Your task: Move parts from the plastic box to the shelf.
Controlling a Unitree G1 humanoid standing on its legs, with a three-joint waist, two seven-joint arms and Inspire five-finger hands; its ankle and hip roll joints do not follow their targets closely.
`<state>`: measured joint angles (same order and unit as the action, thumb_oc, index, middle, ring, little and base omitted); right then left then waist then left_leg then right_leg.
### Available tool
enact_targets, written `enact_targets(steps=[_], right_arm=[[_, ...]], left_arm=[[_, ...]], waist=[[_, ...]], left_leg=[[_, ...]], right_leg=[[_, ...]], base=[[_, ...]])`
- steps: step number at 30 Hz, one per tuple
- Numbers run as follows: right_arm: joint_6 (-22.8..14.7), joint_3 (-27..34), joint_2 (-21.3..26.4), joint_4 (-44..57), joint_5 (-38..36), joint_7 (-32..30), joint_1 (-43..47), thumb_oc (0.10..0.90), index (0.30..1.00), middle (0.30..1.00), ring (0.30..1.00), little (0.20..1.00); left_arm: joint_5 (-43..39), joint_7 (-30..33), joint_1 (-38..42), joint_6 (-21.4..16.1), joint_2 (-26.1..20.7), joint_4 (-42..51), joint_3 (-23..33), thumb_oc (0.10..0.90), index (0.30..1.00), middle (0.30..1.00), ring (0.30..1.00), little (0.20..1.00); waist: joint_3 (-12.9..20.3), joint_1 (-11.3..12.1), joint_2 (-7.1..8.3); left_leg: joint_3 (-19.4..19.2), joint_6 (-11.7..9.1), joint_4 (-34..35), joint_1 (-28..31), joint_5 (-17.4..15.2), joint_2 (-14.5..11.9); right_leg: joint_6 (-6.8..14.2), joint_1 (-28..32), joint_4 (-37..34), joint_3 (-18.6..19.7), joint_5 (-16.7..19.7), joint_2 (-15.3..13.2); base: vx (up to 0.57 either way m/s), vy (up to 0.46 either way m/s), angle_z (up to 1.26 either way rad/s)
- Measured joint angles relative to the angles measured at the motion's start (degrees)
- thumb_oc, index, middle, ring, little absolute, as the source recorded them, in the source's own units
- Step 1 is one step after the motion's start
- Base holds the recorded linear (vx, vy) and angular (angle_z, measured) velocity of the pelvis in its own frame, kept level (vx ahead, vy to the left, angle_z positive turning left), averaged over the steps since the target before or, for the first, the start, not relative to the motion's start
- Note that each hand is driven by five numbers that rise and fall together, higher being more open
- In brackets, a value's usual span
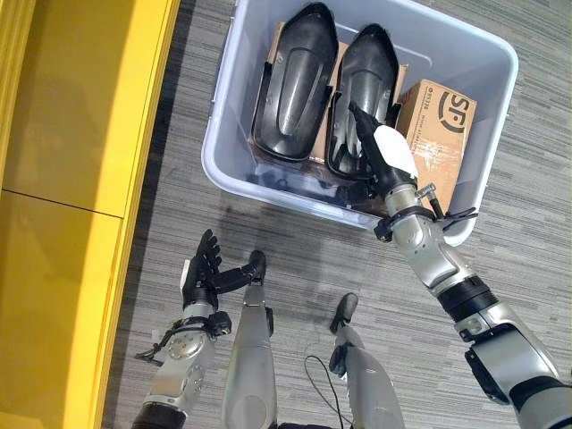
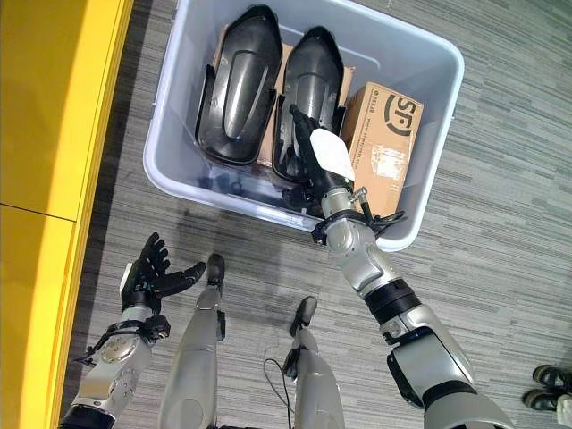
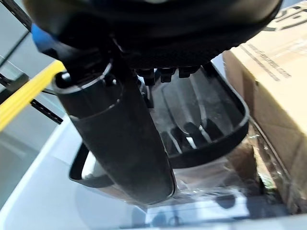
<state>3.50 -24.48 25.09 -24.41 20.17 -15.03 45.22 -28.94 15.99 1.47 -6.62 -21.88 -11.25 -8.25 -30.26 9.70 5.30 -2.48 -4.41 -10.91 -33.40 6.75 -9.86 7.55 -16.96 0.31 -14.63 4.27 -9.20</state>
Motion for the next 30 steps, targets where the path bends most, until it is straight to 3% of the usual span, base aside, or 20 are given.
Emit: enact_targets(steps=[8,13,21,30], right_arm=[[0.7,0.0,0.1,-1.2,0.1,-0.9,0.6,0.9,1.0,1.0,1.0,1.0],[1.7,0.0,0.5,-5.0,3.5,-2.3,5.8,0.9,1.0,1.0,1.0,1.0],[2.2,-0.2,1.9,-5.1,5.7,-4.0,9.3,0.9,1.0,1.0,1.0,1.0],[2.7,-1.8,2.0,-5.2,5.8,-4.9,11.2,0.9,1.0,1.0,1.0,1.0]], left_arm=[[0.0,0.0,0.1,-0.2,0.0,0.1,-0.6,0.9,1.0,1.0,1.0,1.0],[0.0,1.1,0.2,-1.0,-0.5,0.7,-0.5,0.9,1.0,1.0,1.0,1.0],[0.0,1.4,0.3,-1.1,-0.9,2.2,-0.7,0.9,1.0,1.0,1.0,1.0],[0.0,2.1,0.9,-1.7,-2.1,2.8,-1.1,0.9,1.0,1.0,1.0,1.0]], waist=[[0.0,-0.3,-0.06],[-0.1,-0.2,-0.11],[-0.1,-0.4,-0.12],[-0.1,-0.5,-0.11]], left_leg=[[0.3,0.4,-2.2,-3.4,-0.3,0.0],[1.6,0.6,-5.6,-8.9,-0.5,0.0],[3.0,0.7,-8.9,-14.8,-0.6,0.0],[4.6,0.5,-10.9,-18.2,-0.5,0.7]], right_leg=[[-0.1,-5.2,6.7,0.2,-2.8,-0.8],[-0.4,-12.7,15.8,0.4,-6.3,-1.7],[-1.1,-19.8,23.4,0.3,-9.3,-2.5],[-1.6,-23.9,29.1,-0.2,-11.9,-3.6]], base=[[-0.01,0.007,0.01],[-0.04,0.013,0.05],[0.0,-0.004,0.04],[0.02,-0.004,0.07]])
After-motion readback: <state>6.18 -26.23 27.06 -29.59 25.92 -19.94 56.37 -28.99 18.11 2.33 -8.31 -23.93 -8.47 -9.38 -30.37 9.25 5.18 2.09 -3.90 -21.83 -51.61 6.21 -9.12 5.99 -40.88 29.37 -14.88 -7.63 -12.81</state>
